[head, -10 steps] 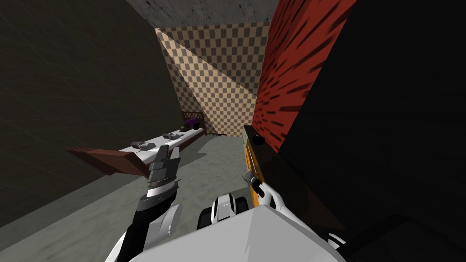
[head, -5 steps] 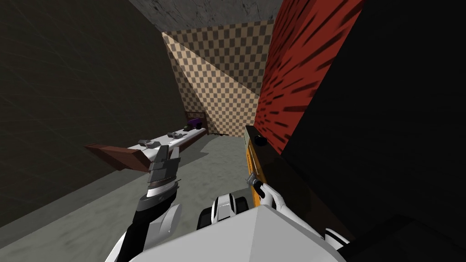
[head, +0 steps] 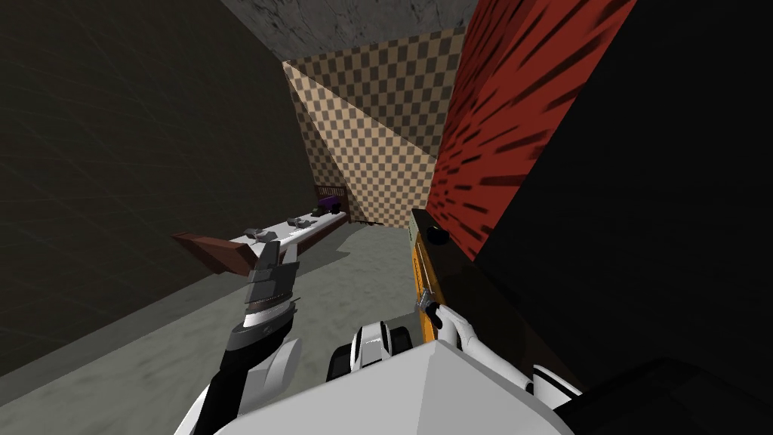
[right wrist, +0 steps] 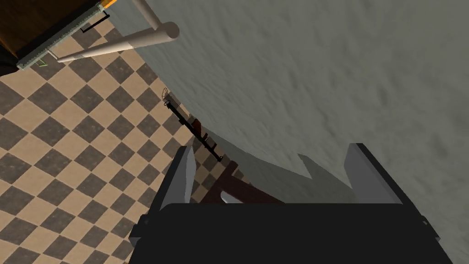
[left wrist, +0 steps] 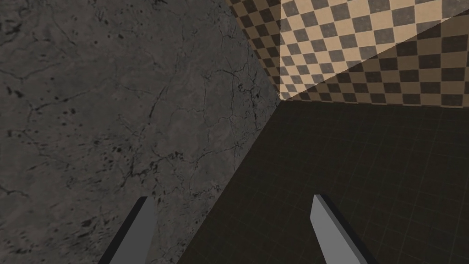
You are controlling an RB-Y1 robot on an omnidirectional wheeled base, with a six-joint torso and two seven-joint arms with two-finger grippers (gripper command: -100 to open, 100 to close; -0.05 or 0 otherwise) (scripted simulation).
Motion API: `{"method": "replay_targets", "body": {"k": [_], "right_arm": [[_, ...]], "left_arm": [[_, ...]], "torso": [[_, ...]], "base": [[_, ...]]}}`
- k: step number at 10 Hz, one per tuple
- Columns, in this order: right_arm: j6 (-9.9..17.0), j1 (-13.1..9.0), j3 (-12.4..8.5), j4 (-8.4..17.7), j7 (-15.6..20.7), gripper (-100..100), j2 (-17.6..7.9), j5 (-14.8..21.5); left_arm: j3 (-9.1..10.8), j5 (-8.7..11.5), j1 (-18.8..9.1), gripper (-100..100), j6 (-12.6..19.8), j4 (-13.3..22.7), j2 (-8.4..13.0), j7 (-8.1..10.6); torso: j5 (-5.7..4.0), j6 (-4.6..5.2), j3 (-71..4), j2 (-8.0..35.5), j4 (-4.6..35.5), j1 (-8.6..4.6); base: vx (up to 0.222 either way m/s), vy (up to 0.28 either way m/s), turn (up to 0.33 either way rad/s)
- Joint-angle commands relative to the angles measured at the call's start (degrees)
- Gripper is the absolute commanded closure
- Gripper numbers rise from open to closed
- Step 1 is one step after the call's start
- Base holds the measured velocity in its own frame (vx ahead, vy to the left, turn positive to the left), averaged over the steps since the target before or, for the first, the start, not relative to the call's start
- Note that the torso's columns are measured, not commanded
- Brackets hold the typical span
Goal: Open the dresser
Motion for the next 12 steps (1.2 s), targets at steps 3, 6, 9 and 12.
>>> {"method": "replay_targets", "body": {"k": [3, 6, 9, 12], "right_arm": [[2.64, -1.48, 1.3, 5.28, 5.09, -100, -1.81, 1.25], [4.35, -2.47, 2.19, 8.44, 8.13, -100, -2.96, 1.99], [5.57, -3.17, 2.82, 10.69, 10.31, -100, -3.81, 2.52], [6.0, -3.17, 3.26, 11.18, 11.15, -100, -4.1, 2.54]], "left_arm": [[0.0, 0.0, 0.01, 0, 0.0, 0.0, 0.0, 0.0], [0.0, 0.0, 0.01, 0, 0.0, 0.0, 0.0, 0.0], [0.0, 0.0, 0.0, 0, 0.0, 0.0, 0.0, 0.0], [0.0, 0.0, 0.0, 0, 0.0, 0.0, 0.0, 0.0]], "torso": [[-0.01, 0.03, 0.0, 0.0, -0.01, -0.01], [-0.01, 0.03, -0.01, -0.02, -0.01, -0.02], [0.0, 0.02, -0.02, -0.02, -0.01, -0.01], [0.11, 0.06, -0.02, -0.06, 0.04, -0.2]], "base": [[0.007, -0.005, 0.033], [0.007, -0.007, 0.073], [0.009, -0.007, 0.071], [-0.002, 0.009, 0.026]]}}
